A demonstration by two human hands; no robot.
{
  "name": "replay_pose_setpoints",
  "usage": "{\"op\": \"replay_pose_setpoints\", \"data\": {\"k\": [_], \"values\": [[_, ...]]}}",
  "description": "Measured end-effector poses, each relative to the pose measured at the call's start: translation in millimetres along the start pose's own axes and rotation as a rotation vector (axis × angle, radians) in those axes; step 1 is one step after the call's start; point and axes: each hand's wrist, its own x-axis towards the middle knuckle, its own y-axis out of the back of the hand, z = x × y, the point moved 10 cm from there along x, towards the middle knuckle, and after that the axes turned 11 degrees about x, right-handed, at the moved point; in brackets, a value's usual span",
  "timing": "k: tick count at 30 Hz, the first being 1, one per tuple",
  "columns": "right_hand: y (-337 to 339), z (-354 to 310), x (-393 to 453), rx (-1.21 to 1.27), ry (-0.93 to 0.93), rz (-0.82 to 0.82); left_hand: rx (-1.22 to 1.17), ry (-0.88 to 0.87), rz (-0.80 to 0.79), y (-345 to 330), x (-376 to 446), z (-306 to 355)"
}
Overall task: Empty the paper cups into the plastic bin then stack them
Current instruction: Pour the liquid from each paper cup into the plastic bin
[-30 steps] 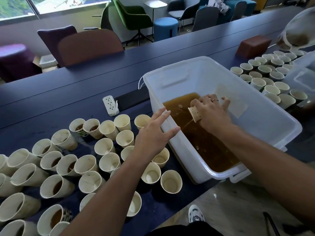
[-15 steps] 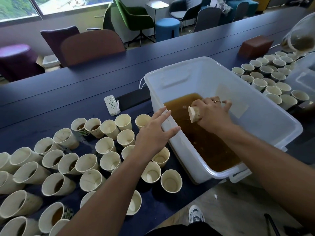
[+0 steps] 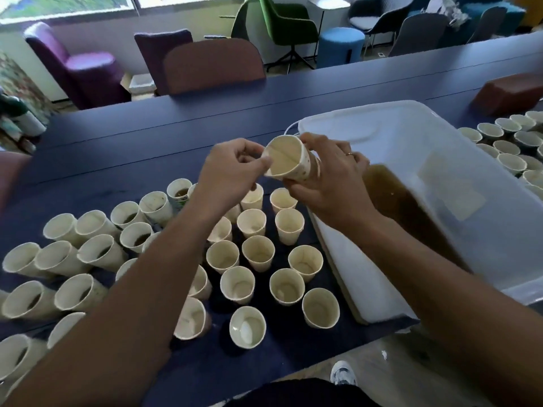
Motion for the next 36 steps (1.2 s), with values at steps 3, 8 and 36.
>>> {"op": "replay_pose_setpoints", "data": {"k": [3, 8, 36], "values": [[-33.2, -28.0, 4.2, 0.078, 0.020, -0.117, 0.048, 0.077, 0.053, 34.7, -5.3, -31.1], [-91.4, -67.9, 7.3, 0.276, 0.012, -0.298, 0.143, 0.189, 0.198, 93.3, -21.9, -84.0], [-332.2, 31.2, 42.7, -0.278, -0.253, -0.612, 0.103, 0.445, 0.104, 88.2, -86.2, -240.4]]}}
